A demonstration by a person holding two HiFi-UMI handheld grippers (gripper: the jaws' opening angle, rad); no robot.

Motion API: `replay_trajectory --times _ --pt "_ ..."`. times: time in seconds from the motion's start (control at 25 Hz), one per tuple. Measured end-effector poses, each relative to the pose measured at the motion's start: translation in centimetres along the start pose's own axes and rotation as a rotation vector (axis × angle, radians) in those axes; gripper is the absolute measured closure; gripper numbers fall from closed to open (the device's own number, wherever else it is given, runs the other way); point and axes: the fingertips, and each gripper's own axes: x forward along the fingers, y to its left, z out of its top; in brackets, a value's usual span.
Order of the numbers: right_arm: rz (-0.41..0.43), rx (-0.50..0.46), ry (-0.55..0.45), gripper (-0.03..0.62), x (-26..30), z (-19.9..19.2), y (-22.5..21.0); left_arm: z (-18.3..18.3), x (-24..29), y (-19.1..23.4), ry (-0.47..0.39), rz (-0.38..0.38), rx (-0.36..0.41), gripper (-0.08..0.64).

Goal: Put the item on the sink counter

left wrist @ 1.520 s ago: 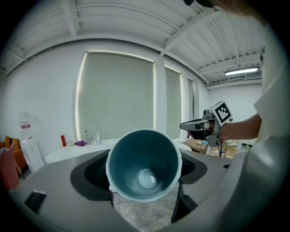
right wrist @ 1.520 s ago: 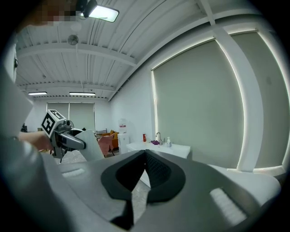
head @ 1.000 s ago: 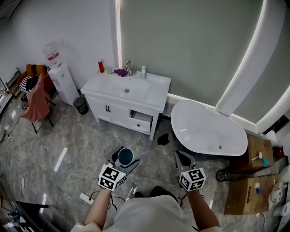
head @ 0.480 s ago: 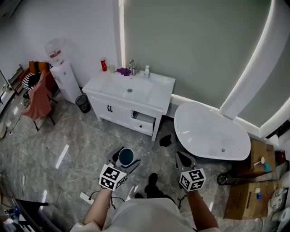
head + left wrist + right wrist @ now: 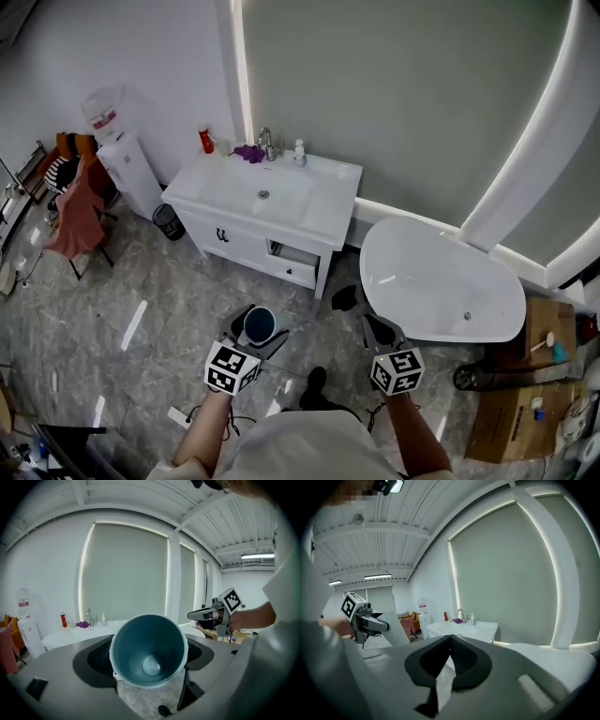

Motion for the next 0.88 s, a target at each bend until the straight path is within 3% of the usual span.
replay_trajectory --times 0.44,0.88 --pt "0.047 -0.013 0.006 0.581 8.0 3.1 -6.6 3.7 8.6 3.9 0.023 0.023 0.007 0.156" --pt "0.066 -0.006 0.029 0.581 11.4 3.6 -11.1 5.1 13.9 4.9 0.024 0.042 -0.015 0.156"
